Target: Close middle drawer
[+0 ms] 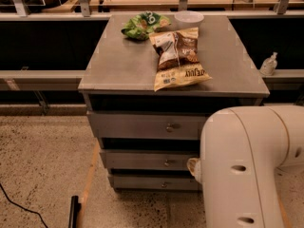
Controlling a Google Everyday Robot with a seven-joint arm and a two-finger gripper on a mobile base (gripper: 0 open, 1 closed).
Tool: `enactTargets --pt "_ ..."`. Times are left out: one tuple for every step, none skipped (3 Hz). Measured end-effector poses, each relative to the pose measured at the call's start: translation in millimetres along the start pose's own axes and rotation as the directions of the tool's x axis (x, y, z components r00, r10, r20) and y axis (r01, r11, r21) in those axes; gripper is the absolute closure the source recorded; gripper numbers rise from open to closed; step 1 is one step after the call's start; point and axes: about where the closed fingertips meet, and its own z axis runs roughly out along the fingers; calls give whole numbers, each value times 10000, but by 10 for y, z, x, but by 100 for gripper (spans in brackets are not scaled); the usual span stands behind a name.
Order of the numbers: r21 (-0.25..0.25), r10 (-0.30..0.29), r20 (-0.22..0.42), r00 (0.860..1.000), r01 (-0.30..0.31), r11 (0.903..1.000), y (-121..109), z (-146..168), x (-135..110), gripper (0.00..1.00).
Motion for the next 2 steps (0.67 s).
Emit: enactTargets --pt "72 -4 50 10000 4 10000 -22 -10 20 100" --pt "-141 105 84 9999 -104 9998 -75 -326 111 100"
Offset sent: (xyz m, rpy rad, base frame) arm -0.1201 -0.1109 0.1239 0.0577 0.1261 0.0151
